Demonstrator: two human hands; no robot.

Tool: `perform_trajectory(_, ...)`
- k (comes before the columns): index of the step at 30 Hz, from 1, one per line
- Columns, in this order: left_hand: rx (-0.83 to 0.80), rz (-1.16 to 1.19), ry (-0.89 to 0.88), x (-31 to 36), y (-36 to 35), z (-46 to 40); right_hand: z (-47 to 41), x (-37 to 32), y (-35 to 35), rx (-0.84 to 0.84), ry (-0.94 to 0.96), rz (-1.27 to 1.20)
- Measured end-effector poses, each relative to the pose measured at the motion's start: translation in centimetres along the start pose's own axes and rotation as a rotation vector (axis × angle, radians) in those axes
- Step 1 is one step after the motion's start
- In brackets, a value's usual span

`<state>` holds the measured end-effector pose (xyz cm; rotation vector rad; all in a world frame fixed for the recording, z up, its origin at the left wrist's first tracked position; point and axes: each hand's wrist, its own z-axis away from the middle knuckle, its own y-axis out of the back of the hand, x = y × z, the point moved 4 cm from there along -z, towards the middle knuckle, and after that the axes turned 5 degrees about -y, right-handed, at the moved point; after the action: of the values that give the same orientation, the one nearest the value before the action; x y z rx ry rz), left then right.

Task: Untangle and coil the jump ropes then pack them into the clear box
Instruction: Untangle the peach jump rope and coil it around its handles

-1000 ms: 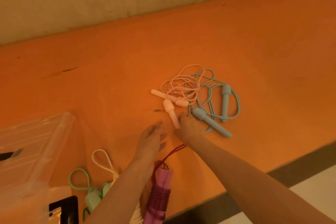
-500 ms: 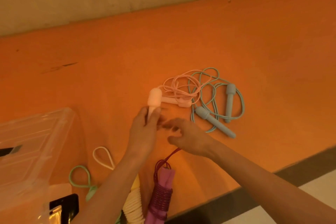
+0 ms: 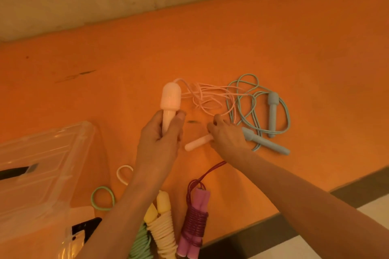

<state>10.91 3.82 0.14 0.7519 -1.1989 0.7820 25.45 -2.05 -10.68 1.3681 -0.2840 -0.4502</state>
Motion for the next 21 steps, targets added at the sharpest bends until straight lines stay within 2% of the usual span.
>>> perform_trajectory(5, 0.023, -0.165, 0.089, -2.0, 1.4, 0.7, 5.1, -0.7, 5.5, 0.345, 0.243, -0.444)
perform_trajectory(8, -0.008, -0.197, 0.187, -2.3, 1.1, 1.9, 9.0, -1.7, 8.3, 0.451, 0.375, -0.501)
perform_trajectory(16, -0.157, 0.036, 0.400, -1.4, -0.3, 6.8, 15.0, -4.1, 8.5, 0.394, 0.500, -0.493)
perform_trajectory(19, -0.242, 0.232, 0.531, -0.5, -0.4, 8.5, 16.9, -4.4, 8.9, 0.315, 0.505, -0.622)
perform_trajectory(21, -0.283, 0.313, 0.555, 0.6, -0.3, 9.5, 17.8, -4.5, 9.4, 0.289, 0.475, -0.731)
